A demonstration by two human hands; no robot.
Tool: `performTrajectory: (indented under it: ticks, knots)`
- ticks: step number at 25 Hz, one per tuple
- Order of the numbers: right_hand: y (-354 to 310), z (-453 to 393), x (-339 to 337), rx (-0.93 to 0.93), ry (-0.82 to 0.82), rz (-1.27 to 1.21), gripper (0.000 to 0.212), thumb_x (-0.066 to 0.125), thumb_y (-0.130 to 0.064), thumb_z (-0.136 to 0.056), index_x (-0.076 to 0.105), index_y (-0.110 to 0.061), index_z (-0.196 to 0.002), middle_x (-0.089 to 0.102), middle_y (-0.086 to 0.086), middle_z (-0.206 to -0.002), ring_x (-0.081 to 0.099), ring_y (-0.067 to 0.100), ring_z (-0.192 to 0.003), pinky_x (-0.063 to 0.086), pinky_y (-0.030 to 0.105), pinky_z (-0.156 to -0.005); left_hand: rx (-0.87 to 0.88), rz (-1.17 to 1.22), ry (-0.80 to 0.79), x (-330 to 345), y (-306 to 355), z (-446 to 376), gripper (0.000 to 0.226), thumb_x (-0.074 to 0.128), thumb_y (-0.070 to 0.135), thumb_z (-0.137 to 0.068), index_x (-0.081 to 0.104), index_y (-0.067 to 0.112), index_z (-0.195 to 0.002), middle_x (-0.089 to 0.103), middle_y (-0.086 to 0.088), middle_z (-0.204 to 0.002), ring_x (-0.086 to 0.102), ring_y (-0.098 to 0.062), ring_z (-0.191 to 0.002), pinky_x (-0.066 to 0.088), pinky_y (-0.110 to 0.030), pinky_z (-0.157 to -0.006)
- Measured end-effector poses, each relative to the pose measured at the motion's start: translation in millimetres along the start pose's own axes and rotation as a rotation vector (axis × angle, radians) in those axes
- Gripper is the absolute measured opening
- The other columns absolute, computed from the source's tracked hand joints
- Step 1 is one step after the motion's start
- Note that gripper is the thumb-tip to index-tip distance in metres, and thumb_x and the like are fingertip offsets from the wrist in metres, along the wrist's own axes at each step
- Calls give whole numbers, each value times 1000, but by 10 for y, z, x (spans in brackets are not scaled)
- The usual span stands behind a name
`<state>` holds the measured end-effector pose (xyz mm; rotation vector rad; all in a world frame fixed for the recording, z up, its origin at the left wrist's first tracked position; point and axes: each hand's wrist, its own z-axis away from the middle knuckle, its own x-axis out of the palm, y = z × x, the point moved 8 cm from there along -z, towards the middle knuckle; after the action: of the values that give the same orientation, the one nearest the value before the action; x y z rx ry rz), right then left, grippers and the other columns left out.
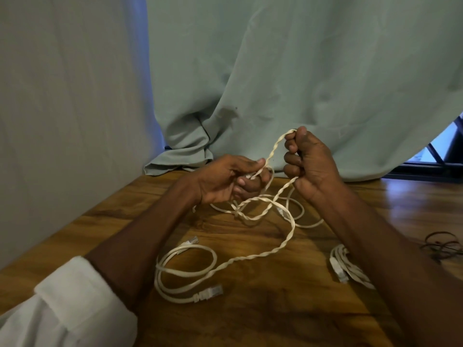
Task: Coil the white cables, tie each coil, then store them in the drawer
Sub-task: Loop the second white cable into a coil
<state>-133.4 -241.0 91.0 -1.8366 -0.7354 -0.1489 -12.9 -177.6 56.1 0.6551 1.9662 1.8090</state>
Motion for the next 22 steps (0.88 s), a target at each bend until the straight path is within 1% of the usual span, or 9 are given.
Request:
performTrajectory:
  ticks: [4,7,9,12,14,16,17,20,22]
  knots:
    - [-12,-27,-71,17,28,33,31,48,-33,-110,62,-14,-88,46,-5,-68,24,3,-42,19,16,-36,34,190,-94,89,16,-30,29,34,25,-109,49,12,-88,23,6,-59,18,-8,-50,15,-25,-50]
    - [91,-36,-194,43,95,368,31,54,-33,-107,70,-15,-88,50,-3,-66,30,6,-42,23,17,-40,196,421,-101,1,172,-58,31,32,23,-107,50,16,-83,25,9,-55,20,-6,-45,19,-24,-47]
    - [158,-12,-167,3,73,633,32,58,-32,-106,76,-14,-88,54,0,-63,36,8,-40,27,19,-40,319,553,-70,-170,270,-38,28,37,19,-104,54,14,-83,33,7,-52,26,-7,-42,26,-23,-44]
    - [299,78,27,-18,-61,870,30,59,-31,-105,80,-14,-91,61,2,-62,46,7,-38,37,21,-40,438,747,3,-423,342,49,10,60,2,-93,57,8,-87,49,-2,-56,49,-14,-44,41,-25,-41]
    - [395,155,175,1,-152,1008,28,60,-31,-105,81,-16,-93,66,1,-64,50,2,-38,43,24,-46,496,832,162,-543,346,96,10,63,0,-90,59,7,-84,54,-5,-61,58,-17,-49,49,-26,-42]
    - [440,227,312,-5,-222,1155,22,63,-29,-103,79,-17,-94,69,0,-67,57,1,-44,48,29,-57,592,825,426,-714,334,165,24,52,8,-99,61,8,-77,62,-6,-63,69,-21,-56,58,-28,-48]
    - [464,261,377,-9,-262,1230,17,65,-28,-101,78,-18,-96,71,-1,-70,62,4,-52,52,30,-62,651,797,502,-772,350,211,33,47,12,-105,61,7,-75,66,-9,-65,75,-26,-62,62,-30,-54]
    - [561,355,548,-19,-409,1420,14,69,-28,-98,75,-21,-109,73,-2,-90,69,15,-84,55,34,-81,719,681,554,-774,403,252,36,39,24,-113,56,8,-85,76,-21,-87,78,-36,-86,66,-38,-73]
    - [606,419,643,-17,-502,1421,16,71,-31,-97,74,-21,-108,70,-6,-91,66,13,-88,50,32,-80,650,440,618,-763,374,197,37,32,30,-114,52,10,-90,77,-24,-101,77,-36,-96,65,-39,-81]
